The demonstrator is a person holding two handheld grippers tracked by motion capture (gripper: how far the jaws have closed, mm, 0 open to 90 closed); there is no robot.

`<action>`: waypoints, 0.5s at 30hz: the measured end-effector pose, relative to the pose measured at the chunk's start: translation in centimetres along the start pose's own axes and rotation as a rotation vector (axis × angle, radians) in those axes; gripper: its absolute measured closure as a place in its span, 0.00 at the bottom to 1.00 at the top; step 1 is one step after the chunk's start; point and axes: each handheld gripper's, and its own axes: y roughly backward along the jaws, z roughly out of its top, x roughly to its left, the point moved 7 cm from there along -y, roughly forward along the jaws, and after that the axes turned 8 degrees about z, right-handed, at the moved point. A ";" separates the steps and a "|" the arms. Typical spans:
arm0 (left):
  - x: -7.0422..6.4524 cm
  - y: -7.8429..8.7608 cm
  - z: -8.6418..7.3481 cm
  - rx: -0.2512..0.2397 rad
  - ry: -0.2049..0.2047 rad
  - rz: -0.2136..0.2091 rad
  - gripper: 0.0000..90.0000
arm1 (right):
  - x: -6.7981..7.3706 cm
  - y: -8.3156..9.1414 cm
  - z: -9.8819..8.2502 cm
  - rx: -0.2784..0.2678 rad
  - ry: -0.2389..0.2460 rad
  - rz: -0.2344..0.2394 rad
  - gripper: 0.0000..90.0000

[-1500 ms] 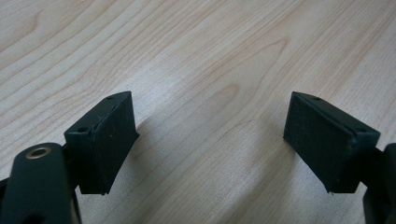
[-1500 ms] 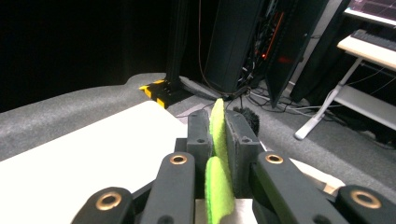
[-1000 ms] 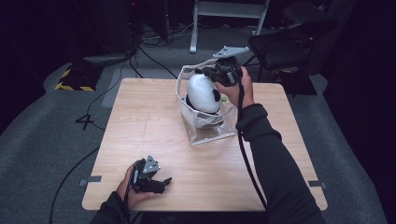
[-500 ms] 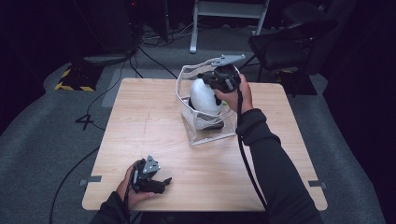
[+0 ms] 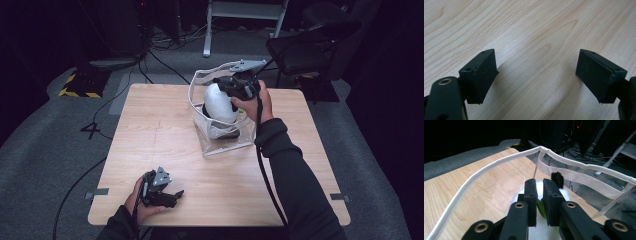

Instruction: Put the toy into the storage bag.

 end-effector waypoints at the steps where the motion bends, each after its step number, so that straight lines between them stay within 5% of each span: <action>1: 0.0 0.0 0.0 0.000 0.000 0.000 0.19 | 0.0 0.1 0.0 -0.001 0.001 -0.004 0.90; 15: 0.0 0.0 0.0 0.001 0.000 -0.001 0.19 | -0.4 0.5 -0.4 -0.015 -0.016 -0.025 0.77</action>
